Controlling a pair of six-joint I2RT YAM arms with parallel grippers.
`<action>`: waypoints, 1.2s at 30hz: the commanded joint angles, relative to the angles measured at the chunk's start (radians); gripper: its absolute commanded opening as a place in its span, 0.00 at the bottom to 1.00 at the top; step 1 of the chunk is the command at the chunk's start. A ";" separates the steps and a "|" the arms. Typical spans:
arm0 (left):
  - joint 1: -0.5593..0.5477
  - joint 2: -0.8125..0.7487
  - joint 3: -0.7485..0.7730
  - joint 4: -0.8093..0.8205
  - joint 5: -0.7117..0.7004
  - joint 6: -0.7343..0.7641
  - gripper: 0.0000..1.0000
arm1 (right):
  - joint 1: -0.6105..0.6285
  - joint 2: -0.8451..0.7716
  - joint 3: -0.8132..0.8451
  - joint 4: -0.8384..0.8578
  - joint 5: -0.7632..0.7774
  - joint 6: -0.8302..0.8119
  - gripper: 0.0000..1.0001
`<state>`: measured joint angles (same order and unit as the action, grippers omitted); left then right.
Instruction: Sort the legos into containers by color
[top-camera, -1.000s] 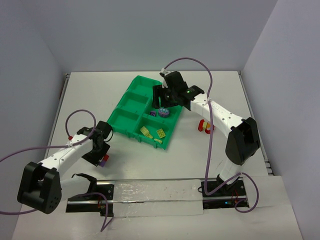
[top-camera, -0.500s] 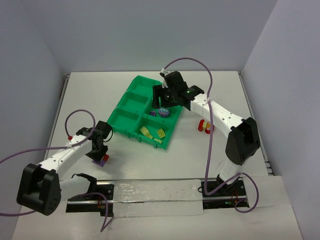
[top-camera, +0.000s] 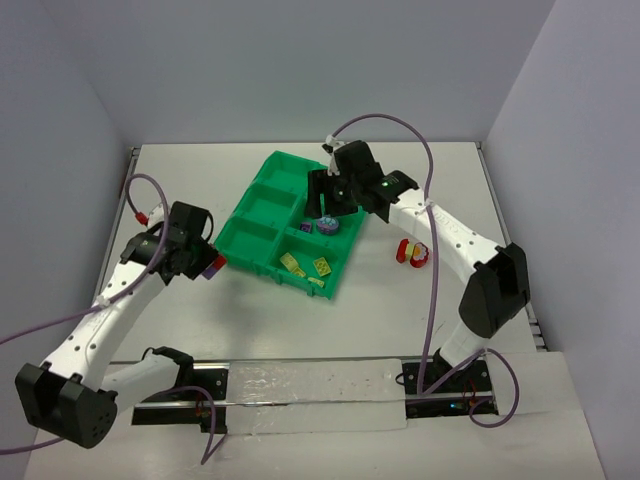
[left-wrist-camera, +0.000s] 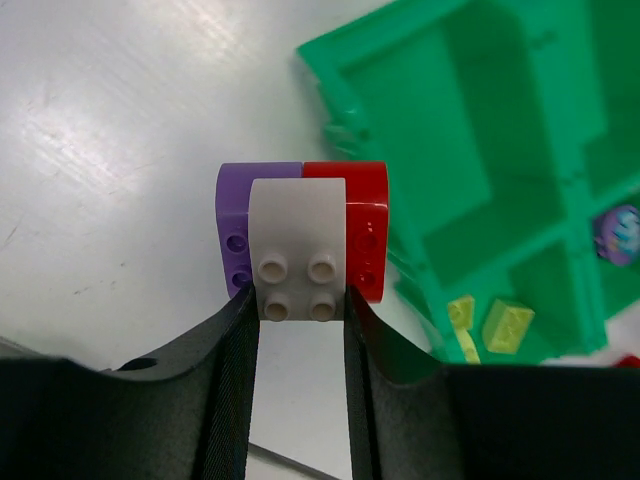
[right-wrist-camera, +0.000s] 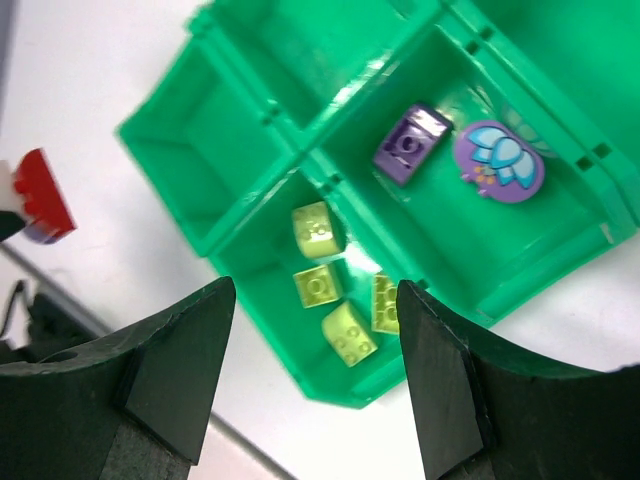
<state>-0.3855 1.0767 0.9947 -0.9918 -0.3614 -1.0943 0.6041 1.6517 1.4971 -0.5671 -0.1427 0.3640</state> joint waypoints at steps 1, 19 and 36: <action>0.004 -0.077 0.054 0.144 0.165 0.186 0.00 | 0.005 -0.102 -0.008 0.026 -0.126 0.062 0.73; 0.003 -0.113 0.021 0.482 0.463 0.213 0.00 | 0.125 0.068 0.099 0.258 -0.435 0.274 0.68; 0.003 -0.130 0.026 0.461 0.451 0.238 0.00 | 0.135 0.185 0.213 0.278 -0.435 0.311 0.51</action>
<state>-0.3843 0.9723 1.0054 -0.5674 0.0841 -0.8774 0.7309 1.8108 1.6601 -0.3262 -0.5622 0.6681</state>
